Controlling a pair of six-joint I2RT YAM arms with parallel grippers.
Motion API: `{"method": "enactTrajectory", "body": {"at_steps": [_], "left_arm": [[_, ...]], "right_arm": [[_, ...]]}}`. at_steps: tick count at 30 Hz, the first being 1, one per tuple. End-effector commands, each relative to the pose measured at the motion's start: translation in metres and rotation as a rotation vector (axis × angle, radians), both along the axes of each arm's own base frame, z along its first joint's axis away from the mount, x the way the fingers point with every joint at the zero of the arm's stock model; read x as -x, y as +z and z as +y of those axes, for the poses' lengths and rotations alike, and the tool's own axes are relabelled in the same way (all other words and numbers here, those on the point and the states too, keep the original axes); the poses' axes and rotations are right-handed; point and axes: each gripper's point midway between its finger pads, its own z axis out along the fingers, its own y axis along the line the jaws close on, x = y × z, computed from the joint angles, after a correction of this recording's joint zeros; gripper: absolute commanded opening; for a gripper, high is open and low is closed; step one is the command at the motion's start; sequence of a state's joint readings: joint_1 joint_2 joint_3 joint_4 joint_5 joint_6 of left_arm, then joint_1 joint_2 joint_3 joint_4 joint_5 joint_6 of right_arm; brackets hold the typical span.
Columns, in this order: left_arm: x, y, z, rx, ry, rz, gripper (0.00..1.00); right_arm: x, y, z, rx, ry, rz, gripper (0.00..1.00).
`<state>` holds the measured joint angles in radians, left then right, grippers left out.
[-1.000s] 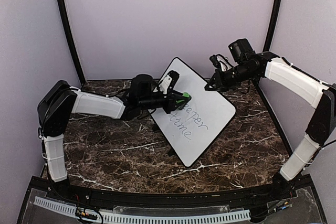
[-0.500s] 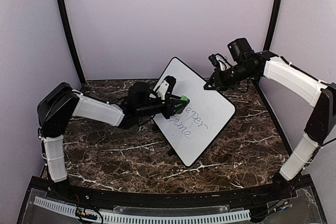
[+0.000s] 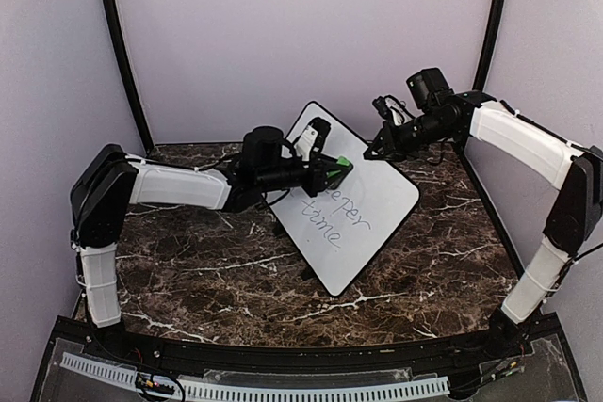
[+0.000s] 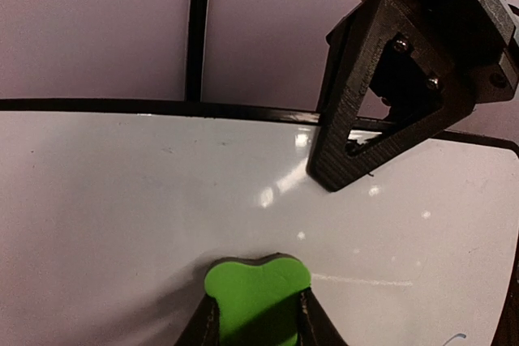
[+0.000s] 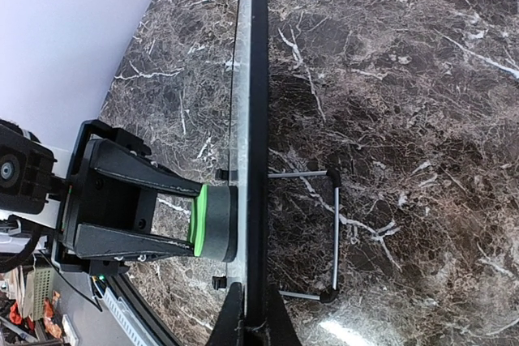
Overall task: Erase the whiteboard
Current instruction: Erase the whiteboard from the whiteboard stand.
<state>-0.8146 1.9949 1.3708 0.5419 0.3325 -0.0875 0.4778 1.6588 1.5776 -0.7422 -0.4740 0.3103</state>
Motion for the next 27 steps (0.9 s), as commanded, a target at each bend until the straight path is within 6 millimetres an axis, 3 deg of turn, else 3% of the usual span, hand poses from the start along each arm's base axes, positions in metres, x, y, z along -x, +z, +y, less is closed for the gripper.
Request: {"method": "enactTrajectory", "body": {"at_steps": [1, 4, 8, 12, 15, 19, 24, 26, 27], "left_arm": [[0.036, -0.071, 0.002, -0.149, -0.051, 0.155, 0.0], [0.05, -0.093, 0.014, -0.184, -0.042, 0.192, 0.0], [0.054, -0.094, 0.021, -0.206, -0.031, 0.2, 0.0], [0.05, -0.079, 0.017, -0.214, -0.027, 0.183, 0.0], [0.042, -0.055, 0.006, -0.186, -0.032, 0.155, 0.0], [0.036, -0.042, -0.008, -0.184, -0.041, 0.144, 0.0], [0.048, -0.054, -0.012, -0.205, -0.054, 0.14, 0.0], [0.059, -0.076, -0.001, -0.225, -0.049, 0.159, 0.0], [0.061, -0.068, 0.0, -0.183, -0.047, 0.15, 0.0]], "right_arm": [[0.029, -0.005, 0.033, -0.013, 0.195, -0.02, 0.0], [0.031, -0.002, 0.031, -0.012, 0.189, -0.03, 0.0], [0.033, 0.005, 0.028, -0.014, 0.182, -0.047, 0.0], [0.033, 0.009, 0.028, -0.022, 0.182, -0.055, 0.0], [0.034, 0.009, 0.028, -0.029, 0.182, -0.057, 0.0], [0.036, 0.012, 0.028, -0.04, 0.187, -0.061, 0.0], [0.035, 0.017, 0.028, -0.043, 0.182, -0.072, 0.0], [0.033, 0.02, 0.028, -0.038, 0.175, -0.079, 0.0], [0.033, 0.021, 0.027, -0.035, 0.171, -0.082, 0.0]]}}
